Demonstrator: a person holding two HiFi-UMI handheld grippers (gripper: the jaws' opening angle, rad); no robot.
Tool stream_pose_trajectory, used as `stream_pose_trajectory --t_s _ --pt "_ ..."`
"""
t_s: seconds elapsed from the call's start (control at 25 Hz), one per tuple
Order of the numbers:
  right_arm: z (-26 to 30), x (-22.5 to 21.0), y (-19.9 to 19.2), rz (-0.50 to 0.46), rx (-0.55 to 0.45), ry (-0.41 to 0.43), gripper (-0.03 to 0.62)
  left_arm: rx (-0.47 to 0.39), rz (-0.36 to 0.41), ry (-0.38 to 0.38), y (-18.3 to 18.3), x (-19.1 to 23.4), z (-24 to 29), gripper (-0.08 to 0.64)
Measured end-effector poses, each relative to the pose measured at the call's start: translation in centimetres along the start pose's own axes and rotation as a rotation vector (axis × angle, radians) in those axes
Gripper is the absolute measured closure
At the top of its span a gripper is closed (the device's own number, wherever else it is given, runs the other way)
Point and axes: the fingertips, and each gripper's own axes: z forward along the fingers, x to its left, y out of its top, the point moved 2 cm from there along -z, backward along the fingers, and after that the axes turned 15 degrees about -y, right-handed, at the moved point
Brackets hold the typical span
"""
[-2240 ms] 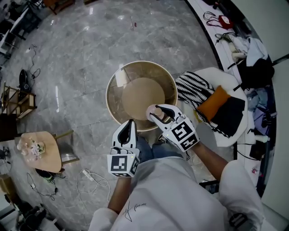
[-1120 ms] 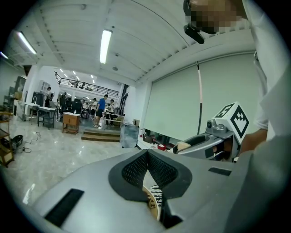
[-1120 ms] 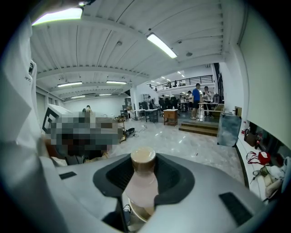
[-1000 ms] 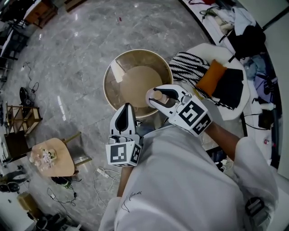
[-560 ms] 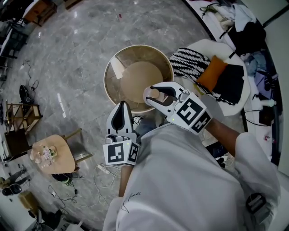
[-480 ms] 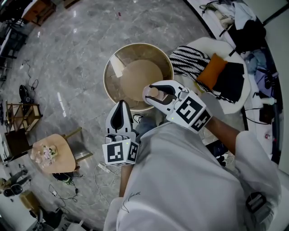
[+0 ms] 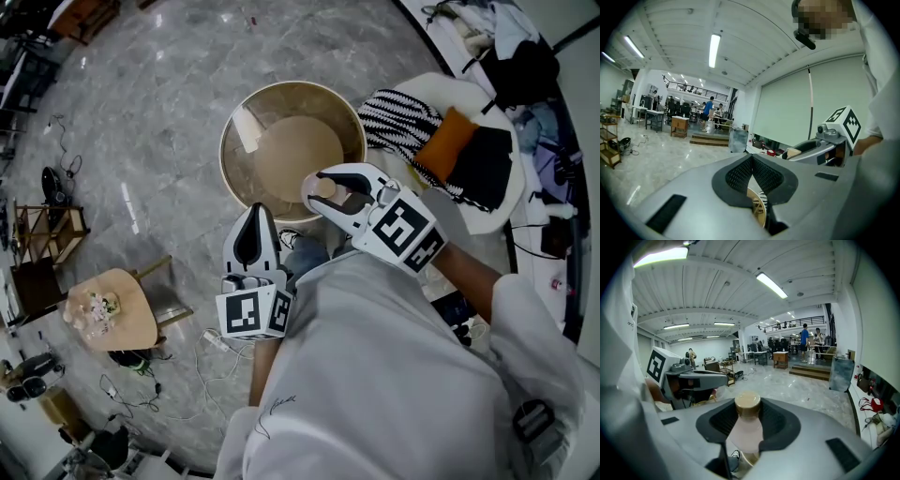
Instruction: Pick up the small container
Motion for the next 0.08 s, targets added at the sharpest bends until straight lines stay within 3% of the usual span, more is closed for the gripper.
stream_pose_trajectory --t_s 0.08 --pt "-0.37 -0.15 -0.27 0.002 0.005 -0.010 0.449 0.002 -0.003 -0.010 -0.21 -0.33 0.14 0.545"
